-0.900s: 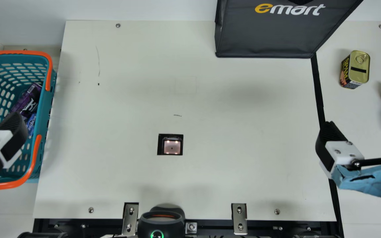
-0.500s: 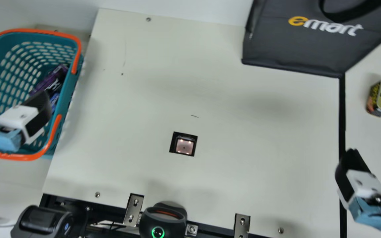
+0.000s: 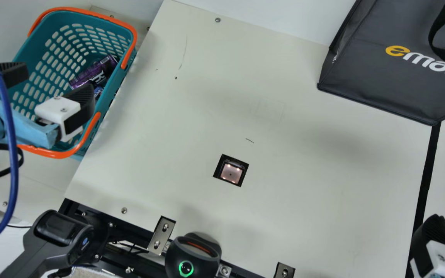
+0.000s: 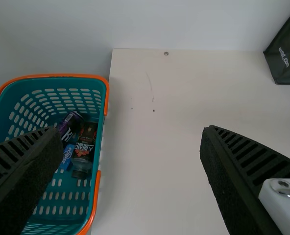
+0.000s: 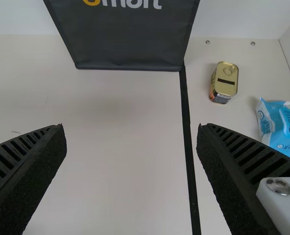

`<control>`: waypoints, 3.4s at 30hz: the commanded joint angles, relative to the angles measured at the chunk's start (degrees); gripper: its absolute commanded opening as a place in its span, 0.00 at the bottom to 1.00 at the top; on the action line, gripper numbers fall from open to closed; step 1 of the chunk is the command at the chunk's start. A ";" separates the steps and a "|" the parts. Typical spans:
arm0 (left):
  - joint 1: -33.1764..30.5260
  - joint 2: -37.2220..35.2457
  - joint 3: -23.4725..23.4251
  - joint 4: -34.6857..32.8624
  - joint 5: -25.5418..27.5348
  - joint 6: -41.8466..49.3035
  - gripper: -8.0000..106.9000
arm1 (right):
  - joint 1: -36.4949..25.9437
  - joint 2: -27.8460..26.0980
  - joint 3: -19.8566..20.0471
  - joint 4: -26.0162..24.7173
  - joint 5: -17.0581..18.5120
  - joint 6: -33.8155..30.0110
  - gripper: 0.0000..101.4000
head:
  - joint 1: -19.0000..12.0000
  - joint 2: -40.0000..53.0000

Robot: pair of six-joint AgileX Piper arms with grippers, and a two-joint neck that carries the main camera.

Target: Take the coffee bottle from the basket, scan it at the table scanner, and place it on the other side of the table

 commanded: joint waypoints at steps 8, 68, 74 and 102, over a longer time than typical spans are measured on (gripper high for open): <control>0.00 0.00 0.00 0.00 0.00 0.00 0.85 | 0.00 0.00 0.00 0.00 0.00 0.00 0.94 | -1.57 0.23; 38.42 19.54 5.45 -9.26 -13.87 16.08 0.85 | 0.00 0.00 0.00 0.00 0.00 0.00 0.94 | -1.57 0.23; 40.58 24.70 3.55 -12.32 -13.87 22.56 0.85 | 0.00 0.00 0.00 0.00 0.00 0.00 0.94 | -1.57 0.23; 39.75 47.92 -3.01 -15.78 -14.96 40.02 0.85 | 0.00 0.00 0.00 0.00 0.00 0.00 0.94 | -1.57 0.23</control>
